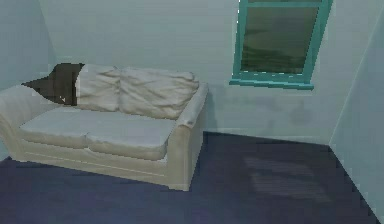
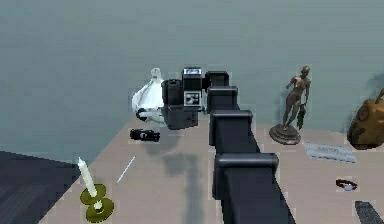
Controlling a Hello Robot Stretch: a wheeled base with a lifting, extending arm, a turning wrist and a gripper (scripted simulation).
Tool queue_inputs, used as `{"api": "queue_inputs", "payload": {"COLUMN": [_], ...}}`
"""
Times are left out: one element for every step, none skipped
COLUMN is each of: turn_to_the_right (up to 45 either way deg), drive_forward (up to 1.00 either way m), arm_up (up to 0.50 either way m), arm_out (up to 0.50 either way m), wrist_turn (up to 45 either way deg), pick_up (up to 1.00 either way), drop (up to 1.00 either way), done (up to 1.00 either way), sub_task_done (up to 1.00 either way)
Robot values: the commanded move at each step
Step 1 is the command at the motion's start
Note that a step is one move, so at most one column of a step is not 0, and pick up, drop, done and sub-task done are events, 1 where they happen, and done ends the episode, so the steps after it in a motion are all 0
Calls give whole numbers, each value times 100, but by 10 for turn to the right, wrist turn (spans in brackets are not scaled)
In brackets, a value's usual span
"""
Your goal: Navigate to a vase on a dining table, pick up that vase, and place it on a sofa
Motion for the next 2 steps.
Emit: {"api": "queue_inputs", "payload": {"turn_to_the_right": [0, 0], "drive_forward": [0, 0], "arm_up": [0, 0], "arm_out": [0, 0], "wrist_turn": [-450, -450], "pick_up": [0, 0], "drop": [0, 0], "done": [0, 0], "sub_task_done": [0, 0]}}
